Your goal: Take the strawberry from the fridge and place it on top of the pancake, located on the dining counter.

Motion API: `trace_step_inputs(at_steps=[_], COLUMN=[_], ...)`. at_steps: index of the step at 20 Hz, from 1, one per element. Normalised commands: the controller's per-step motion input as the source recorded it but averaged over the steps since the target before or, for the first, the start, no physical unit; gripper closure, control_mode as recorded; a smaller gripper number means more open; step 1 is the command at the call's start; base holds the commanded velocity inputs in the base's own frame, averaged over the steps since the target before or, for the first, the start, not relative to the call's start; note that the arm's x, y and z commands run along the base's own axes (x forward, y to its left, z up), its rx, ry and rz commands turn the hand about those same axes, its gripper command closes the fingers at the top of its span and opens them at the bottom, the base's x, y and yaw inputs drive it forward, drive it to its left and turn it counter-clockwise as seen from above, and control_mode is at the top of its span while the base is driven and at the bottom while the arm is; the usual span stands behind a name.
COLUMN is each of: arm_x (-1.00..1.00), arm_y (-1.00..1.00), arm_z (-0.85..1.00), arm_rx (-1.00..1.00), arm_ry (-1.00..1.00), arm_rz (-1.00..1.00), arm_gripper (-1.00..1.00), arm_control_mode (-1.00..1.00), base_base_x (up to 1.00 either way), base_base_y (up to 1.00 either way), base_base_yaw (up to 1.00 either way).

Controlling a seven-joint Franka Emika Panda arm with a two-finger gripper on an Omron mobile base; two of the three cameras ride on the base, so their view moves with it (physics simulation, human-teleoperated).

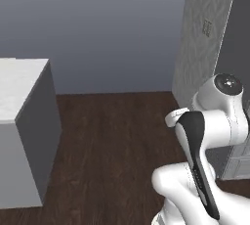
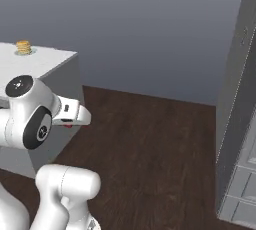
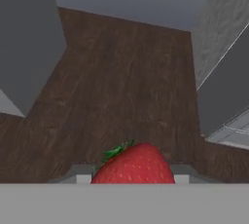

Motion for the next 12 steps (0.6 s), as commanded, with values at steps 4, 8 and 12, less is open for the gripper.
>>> trace_step_inputs(at_steps=[4, 8, 12], arm_x=[0.0, 0.0, 0.0], arm_y=[0.0, 0.0, 0.0], arm_z=[0.0, 0.0, 0.0], arm_rx=[0.0, 0.0, 0.0], arm_ry=[0.0, 0.0, 0.0], arm_rz=[0.0, 0.0, 0.0], arm_gripper=[1.0, 1.0, 1.0], arm_control_mode=[1.0, 1.0, 1.0], base_base_x=[0.89, 1.0, 1.0], base_base_y=[1.0, 0.91, 0.54], base_base_yaw=[-0.12, -0.25, -0.36])
